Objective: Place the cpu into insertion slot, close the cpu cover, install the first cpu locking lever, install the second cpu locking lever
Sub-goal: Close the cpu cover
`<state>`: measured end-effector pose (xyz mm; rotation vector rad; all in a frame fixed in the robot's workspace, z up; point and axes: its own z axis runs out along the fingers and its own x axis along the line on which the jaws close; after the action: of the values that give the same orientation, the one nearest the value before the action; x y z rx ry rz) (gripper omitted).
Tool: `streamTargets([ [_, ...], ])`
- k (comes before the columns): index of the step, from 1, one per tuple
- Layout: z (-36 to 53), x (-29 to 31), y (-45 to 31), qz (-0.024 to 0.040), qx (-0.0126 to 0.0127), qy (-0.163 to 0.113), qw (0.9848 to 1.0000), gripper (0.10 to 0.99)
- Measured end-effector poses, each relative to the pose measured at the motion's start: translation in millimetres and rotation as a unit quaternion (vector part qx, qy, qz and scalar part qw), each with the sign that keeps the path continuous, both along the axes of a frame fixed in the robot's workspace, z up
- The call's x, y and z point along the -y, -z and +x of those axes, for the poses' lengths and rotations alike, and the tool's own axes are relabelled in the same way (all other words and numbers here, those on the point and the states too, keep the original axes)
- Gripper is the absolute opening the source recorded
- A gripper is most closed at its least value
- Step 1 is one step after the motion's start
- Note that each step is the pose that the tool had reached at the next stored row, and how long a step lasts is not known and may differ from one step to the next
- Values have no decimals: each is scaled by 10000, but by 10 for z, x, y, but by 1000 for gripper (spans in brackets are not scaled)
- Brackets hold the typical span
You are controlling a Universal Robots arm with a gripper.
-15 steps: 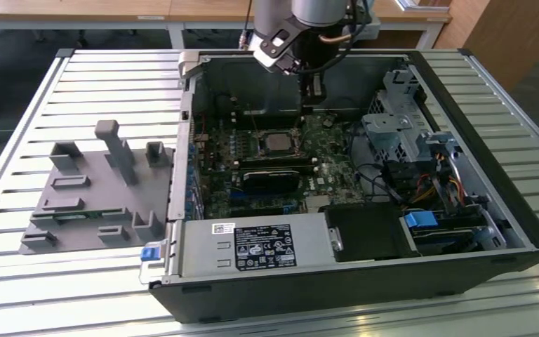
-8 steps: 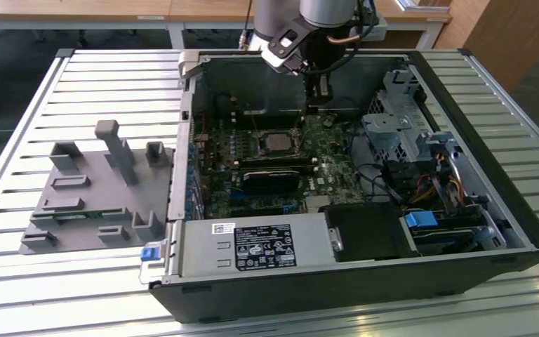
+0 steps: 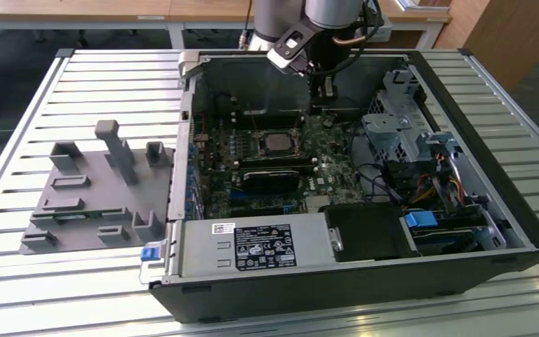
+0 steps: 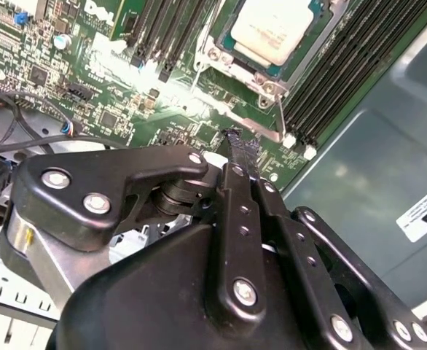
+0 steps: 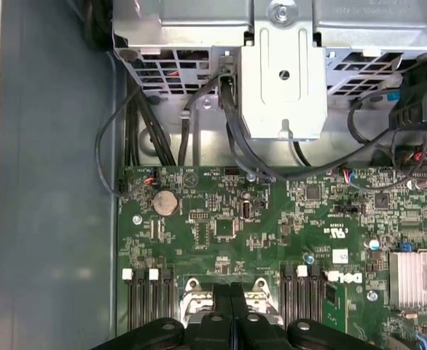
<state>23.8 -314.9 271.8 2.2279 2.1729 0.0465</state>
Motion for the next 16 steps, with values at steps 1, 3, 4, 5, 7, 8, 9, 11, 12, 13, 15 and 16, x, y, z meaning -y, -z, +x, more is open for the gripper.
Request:
streamTargets([
  [1,9,0,4,0,-1,0,10000,106],
  [3,25,0,15,0,-3,0,10000,106],
  [4,32,0,21,-1,-4,0,10000,106],
  [5,38,0,28,0,-6,0,10000,106],
  [7,45,0,46,-1,-7,-1,10000,106],
  [8,47,0,55,-1,-8,0,10000,106],
  [9,49,0,65,0,-9,0,10000,106],
  [11,53,0,87,-1,-13,0,10000,106],
  [12,53,0,97,-1,-15,0,10000,106],
  [13,53,0,107,-1,-17,0,10000,106],
  [15,54,0,127,0,-20,0,10000,106],
  [16,54,0,134,0,-21,0,10000,106],
])
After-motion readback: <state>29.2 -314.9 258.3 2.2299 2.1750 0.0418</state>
